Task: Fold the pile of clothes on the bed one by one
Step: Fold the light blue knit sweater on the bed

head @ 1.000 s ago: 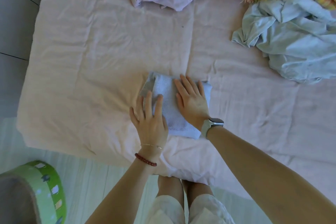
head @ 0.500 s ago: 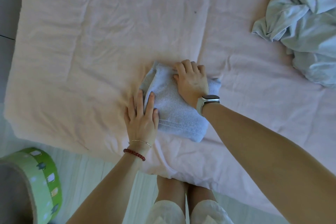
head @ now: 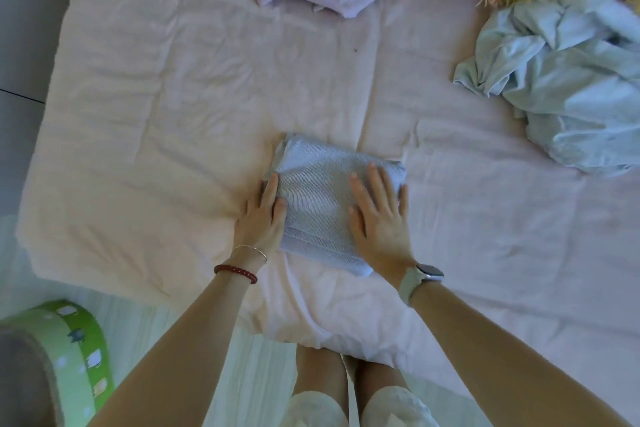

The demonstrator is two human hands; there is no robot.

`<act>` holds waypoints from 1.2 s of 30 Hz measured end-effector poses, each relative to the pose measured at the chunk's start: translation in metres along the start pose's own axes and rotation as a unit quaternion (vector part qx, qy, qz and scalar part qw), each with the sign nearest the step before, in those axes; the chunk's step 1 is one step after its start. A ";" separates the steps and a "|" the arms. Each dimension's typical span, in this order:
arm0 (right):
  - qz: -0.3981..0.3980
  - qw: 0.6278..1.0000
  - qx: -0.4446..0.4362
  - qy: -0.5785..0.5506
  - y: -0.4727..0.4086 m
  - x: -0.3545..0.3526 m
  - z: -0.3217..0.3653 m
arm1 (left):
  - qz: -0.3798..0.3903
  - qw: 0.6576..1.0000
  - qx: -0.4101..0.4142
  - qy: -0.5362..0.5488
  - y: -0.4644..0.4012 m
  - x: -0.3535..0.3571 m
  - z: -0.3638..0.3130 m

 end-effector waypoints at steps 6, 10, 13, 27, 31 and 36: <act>-0.018 0.806 0.404 -0.432 0.055 0.016 -0.047 | 0.085 0.955 -0.049 0.278 -0.008 -0.015 -0.010; -0.051 0.813 0.374 -0.444 0.046 0.005 -0.034 | 0.119 0.935 -0.035 0.332 -0.010 -0.018 -0.021; -0.070 0.828 0.345 -0.435 0.033 -0.011 -0.011 | 0.092 0.932 -0.013 0.351 -0.002 -0.038 -0.024; 0.069 0.884 0.295 -0.356 -0.110 0.115 0.159 | -0.018 0.947 -0.054 0.316 -0.093 -0.213 0.136; 0.067 0.958 0.273 -0.061 -0.113 0.117 0.160 | -0.211 0.968 -0.096 -0.095 -0.098 -0.239 0.160; 0.043 0.996 -0.003 0.084 -0.133 0.122 0.204 | -0.312 0.884 0.193 -0.289 -0.059 -0.201 0.078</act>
Point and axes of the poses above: each hand's wrist, its own y-axis away from the middle knuckle, its own x-axis out of the palm, z = x × y, the point moved 9 cm from there along -y, towards the middle knuckle, and after that the axes turned 10 degrees about -y, right-handed, at the moved point
